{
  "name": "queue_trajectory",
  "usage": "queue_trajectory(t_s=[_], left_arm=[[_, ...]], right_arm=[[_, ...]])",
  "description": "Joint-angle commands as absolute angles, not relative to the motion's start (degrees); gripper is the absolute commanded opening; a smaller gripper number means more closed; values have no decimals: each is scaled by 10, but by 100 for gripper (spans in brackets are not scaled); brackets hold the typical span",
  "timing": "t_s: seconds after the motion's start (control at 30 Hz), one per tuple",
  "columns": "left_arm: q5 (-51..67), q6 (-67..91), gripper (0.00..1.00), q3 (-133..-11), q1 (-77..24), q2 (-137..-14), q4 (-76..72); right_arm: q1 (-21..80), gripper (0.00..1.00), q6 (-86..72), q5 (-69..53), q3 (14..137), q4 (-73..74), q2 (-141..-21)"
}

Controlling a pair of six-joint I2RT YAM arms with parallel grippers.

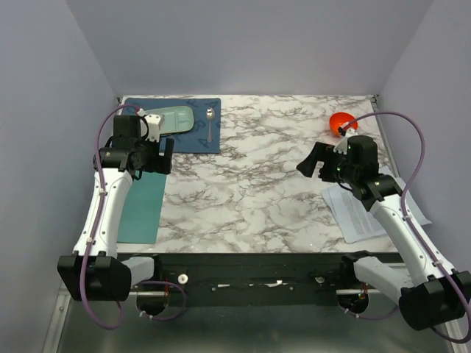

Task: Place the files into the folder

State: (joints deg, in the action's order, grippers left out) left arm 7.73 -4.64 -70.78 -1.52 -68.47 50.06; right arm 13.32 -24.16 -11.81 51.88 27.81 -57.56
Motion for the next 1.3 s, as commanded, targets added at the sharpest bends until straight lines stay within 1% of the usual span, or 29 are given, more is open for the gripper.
queue_trajectory(t_s=[0.0,0.07,0.1,0.23,0.33,0.57,0.83,1.27], left_arm=[[91,-61,99,-690,55,-711,487],[100,-79,99,-684,99,-728,476],[105,-85,99,-680,147,-736,470],[123,-118,99,-665,241,-777,452],[130,-139,99,-649,288,-799,433],[113,-170,99,-609,357,-828,374],[133,-211,99,-613,414,-881,355],[143,-224,99,-576,424,-960,312]], right_arm=[[148,100,-254,-154,508,228,-580],[174,100,-252,-137,512,224,-588],[184,100,-248,-129,514,222,-593],[231,100,-243,-92,525,221,-608],[264,100,-240,-73,525,218,-612],[334,100,-232,-11,514,213,-606],[380,100,-242,42,491,213,-585],[441,96,-256,119,497,243,-534]])
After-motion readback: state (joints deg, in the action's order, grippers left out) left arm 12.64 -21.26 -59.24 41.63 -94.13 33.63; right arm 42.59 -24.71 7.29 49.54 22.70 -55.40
